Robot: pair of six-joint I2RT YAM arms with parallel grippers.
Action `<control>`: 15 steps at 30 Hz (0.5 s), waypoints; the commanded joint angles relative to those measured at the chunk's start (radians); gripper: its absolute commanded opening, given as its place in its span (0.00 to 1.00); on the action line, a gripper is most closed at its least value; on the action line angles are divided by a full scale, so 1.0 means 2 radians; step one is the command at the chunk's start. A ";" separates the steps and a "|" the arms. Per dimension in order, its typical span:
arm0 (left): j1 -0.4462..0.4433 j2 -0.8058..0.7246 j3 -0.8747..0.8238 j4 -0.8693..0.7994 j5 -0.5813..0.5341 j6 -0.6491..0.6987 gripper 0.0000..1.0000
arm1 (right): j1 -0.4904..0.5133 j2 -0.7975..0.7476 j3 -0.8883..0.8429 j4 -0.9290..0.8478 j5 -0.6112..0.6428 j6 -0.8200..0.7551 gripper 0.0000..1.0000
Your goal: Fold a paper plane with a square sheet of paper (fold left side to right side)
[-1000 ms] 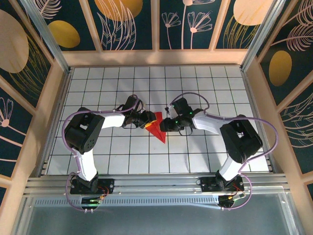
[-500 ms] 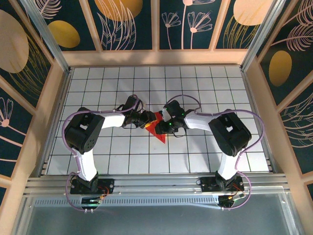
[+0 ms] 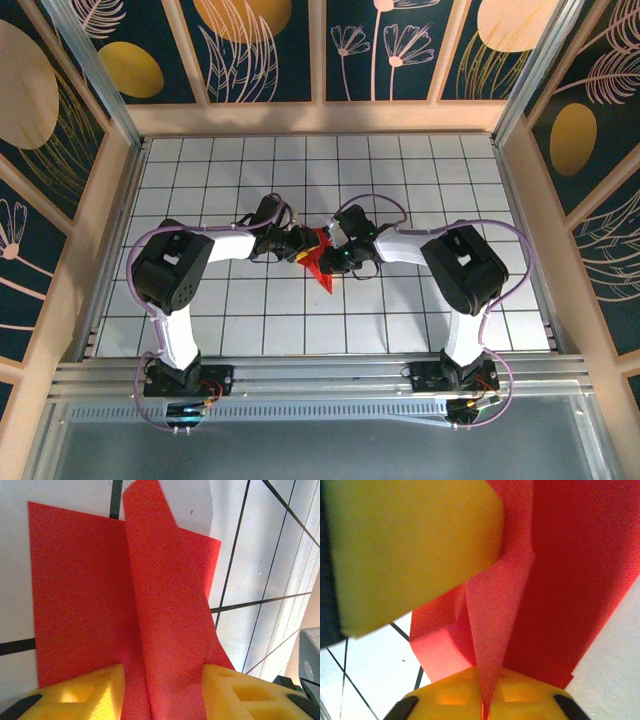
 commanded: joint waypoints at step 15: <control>-0.002 -0.089 0.013 -0.083 -0.049 0.035 0.46 | -0.024 -0.023 -0.022 -0.014 -0.036 -0.031 0.00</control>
